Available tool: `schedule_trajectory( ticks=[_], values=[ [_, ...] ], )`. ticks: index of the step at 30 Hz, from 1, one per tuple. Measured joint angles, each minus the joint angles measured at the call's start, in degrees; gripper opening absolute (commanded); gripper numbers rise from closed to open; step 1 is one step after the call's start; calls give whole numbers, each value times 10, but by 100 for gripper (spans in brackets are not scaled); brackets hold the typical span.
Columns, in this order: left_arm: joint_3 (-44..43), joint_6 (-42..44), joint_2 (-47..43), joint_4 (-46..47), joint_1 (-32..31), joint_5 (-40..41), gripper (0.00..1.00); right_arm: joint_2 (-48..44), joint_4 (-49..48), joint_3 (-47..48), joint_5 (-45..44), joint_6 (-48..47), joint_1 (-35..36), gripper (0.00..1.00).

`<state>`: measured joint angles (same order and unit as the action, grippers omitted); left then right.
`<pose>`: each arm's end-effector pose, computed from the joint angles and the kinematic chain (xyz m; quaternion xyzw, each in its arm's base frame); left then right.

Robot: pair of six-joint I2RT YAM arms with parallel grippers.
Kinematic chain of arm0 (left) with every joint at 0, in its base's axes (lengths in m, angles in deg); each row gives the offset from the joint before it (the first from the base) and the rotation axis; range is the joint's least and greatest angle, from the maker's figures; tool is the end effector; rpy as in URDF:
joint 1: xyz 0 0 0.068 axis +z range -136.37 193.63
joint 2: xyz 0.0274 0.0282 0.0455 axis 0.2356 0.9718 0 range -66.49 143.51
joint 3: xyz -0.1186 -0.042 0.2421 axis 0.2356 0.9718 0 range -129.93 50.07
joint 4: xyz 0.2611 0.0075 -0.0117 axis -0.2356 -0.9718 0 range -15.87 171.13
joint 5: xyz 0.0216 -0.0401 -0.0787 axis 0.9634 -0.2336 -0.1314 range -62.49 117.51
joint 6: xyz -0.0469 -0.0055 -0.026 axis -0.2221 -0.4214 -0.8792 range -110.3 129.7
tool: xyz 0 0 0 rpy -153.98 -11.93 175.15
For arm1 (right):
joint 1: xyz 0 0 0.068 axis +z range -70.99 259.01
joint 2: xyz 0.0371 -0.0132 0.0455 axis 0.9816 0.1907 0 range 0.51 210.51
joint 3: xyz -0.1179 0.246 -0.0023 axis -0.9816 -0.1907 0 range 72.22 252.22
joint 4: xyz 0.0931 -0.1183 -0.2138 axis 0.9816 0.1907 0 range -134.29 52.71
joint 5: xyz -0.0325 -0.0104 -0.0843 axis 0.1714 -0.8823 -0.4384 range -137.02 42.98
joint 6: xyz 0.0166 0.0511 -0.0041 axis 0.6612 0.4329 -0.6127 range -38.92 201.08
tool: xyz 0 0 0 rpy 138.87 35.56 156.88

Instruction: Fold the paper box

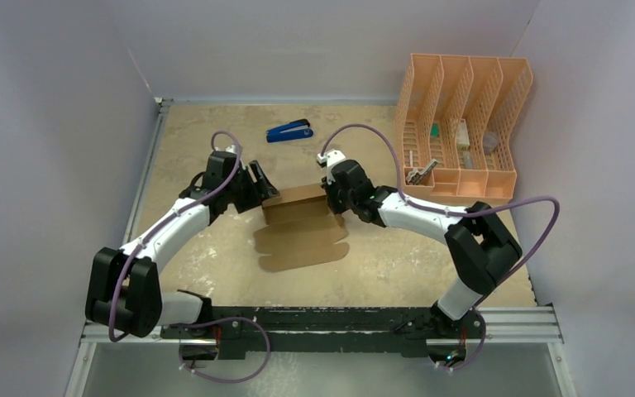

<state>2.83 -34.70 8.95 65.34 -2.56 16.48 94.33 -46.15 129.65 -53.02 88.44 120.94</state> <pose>0.2634 -0.0835 0.2305 -0.1868 0.8978 -0.2726 0.2912 0.2708 0.2383 0.2179 -0.2394 0.8512 0.1517 0.4417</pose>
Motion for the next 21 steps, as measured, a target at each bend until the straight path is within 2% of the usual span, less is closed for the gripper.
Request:
schedule_trajectory(
  ticks=[4,8,16,21],
  values=[
    [0,-11,-7,1,1,-9,64,18,-21,-1,-25,48,8,15],
    [0,-11,-10,1,1,-9,64,35,-35,-3,-36,81,8,20],
    [7,6,-11,-12,1,14,63,31,-36,-3,-23,113,8,39],
    [8,27,-14,-26,0,34,63,-13,-33,-19,20,104,8,48]
  ],
)
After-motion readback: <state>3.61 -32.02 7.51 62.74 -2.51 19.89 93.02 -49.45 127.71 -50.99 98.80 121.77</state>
